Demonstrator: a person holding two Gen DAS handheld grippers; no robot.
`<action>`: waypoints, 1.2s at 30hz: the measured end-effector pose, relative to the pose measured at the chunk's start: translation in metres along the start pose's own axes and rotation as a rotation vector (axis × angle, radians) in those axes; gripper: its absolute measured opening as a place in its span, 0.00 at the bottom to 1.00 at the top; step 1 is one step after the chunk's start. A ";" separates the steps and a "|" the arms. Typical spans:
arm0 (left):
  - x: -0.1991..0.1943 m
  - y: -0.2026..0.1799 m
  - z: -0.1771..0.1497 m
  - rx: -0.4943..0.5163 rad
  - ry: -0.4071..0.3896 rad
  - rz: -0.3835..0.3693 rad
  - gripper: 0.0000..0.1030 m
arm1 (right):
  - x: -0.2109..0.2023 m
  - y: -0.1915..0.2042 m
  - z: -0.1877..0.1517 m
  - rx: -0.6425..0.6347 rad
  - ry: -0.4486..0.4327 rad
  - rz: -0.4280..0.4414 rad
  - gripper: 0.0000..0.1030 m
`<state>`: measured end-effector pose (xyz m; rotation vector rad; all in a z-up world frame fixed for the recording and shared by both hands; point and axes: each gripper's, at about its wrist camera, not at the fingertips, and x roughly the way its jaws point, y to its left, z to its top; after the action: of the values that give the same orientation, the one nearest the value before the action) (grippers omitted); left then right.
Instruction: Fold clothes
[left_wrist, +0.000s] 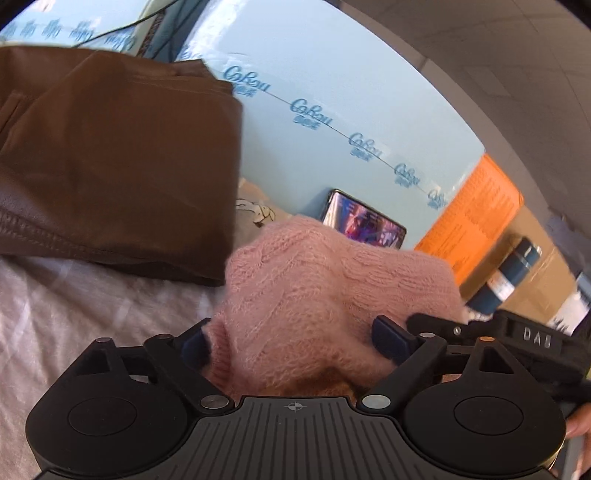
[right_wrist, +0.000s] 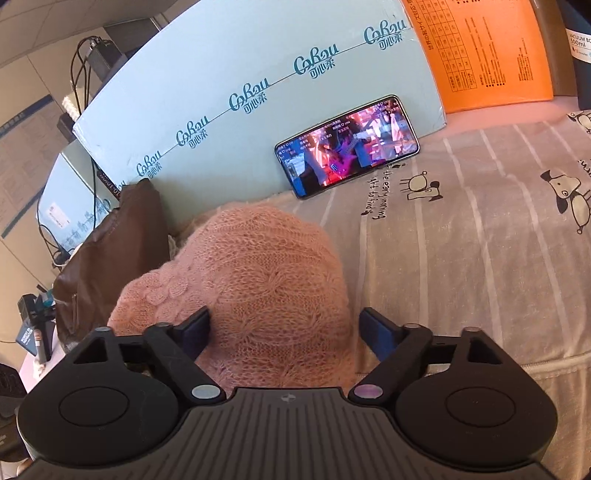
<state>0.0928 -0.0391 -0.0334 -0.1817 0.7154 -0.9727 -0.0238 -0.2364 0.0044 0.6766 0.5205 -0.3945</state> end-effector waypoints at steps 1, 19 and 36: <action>0.000 -0.003 -0.001 0.026 -0.003 0.002 0.65 | -0.001 0.002 0.000 -0.003 0.000 -0.006 0.68; -0.076 -0.009 0.012 0.143 -0.266 -0.047 0.34 | -0.062 0.083 -0.005 -0.196 -0.144 0.022 0.44; -0.149 0.075 0.080 0.165 -0.524 0.223 0.34 | 0.010 0.225 0.008 -0.396 -0.219 0.226 0.46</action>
<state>0.1414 0.1101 0.0639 -0.1966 0.1673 -0.7215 0.0992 -0.0826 0.1130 0.2991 0.2963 -0.1426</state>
